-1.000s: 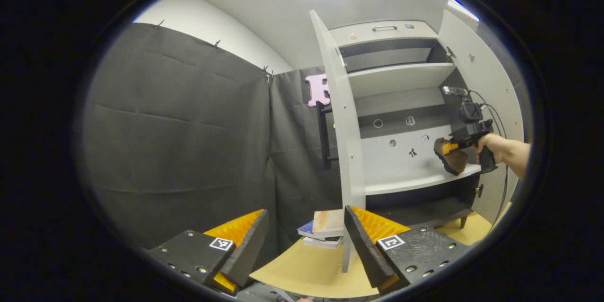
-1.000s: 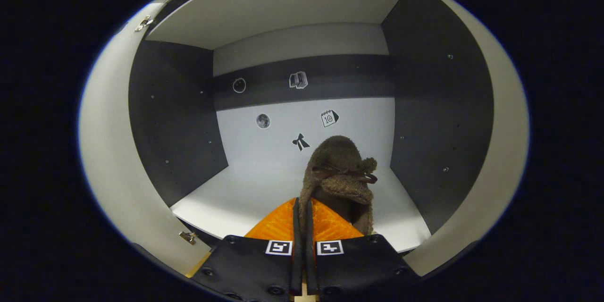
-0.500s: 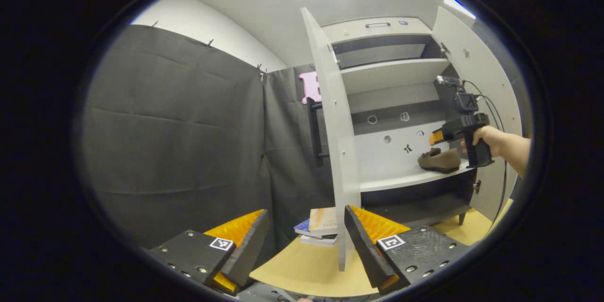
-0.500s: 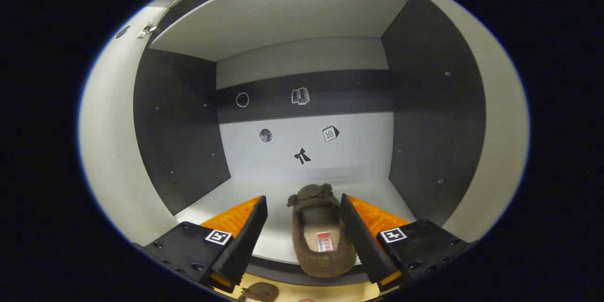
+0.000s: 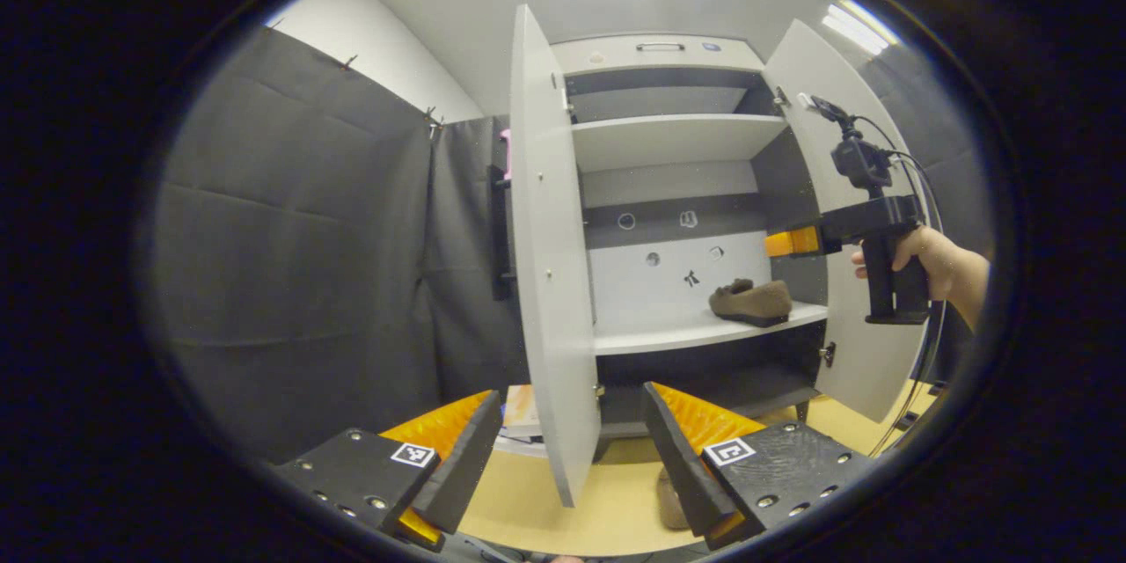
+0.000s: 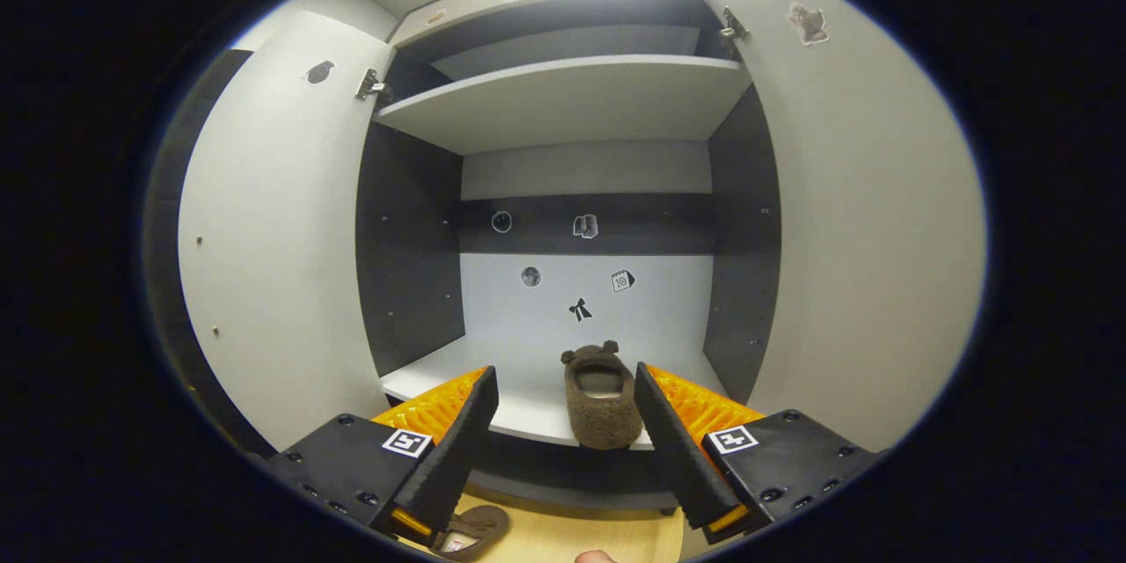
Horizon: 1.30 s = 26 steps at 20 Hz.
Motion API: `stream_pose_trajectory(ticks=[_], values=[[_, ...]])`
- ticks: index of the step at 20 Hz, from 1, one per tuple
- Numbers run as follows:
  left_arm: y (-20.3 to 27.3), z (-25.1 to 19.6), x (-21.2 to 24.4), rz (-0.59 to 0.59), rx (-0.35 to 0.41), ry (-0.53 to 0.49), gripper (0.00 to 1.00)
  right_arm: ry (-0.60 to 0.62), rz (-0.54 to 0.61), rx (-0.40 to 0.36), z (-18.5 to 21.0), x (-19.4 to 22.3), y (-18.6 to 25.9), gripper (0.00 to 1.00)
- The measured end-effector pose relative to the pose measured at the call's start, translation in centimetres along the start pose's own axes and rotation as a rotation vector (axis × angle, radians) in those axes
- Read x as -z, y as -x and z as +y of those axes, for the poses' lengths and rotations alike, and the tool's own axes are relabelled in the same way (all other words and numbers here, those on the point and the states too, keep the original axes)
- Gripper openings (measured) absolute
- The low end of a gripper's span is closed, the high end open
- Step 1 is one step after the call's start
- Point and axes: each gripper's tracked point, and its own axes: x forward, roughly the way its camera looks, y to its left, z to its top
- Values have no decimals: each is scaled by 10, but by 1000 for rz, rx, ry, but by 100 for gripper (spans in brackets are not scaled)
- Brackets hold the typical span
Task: Grab one shoe with the right hand and put it into the shoe cabinet, grab the other shoe with the left hand and put it into the shoe cabinet; then close the right door with the right hand and the left door with the left hand.
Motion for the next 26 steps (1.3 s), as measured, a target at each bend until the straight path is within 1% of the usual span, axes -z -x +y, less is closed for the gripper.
stream_pose_trajectory(ticks=[3,6,9,10,11,12,17,18,19,23,25,26], values=[[-1,-16,7,5,55,-3,94,30,-18,45,-13,-1,35,99],[-6,-32,19,23,114,-3,94,21,-29,47,-16,-1,69,99],[-14,-47,39,59,154,-2,94,31,-52,70,-27,-2,103,99],[-18,-53,45,69,169,3,94,34,-60,77,-31,-4,114,94],[-21,-59,54,83,184,6,94,36,-68,86,-35,-6,126,94],[-25,-64,63,100,198,8,94,36,-73,98,-40,-8,135,99],[-43,-94,125,232,275,9,94,47,-99,156,-65,-23,182,99],[-47,-97,137,255,280,8,94,52,-111,175,-71,-26,189,94],[-52,-100,149,275,283,8,94,57,-122,200,-79,-27,196,99],[-68,-112,201,372,293,16,95,58,-118,263,-101,-22,218,99],[-76,-111,218,416,289,16,94,63,-107,291,-111,-18,224,99],[-78,-111,226,437,294,19,94,62,-103,308,-117,-17,227,94]])
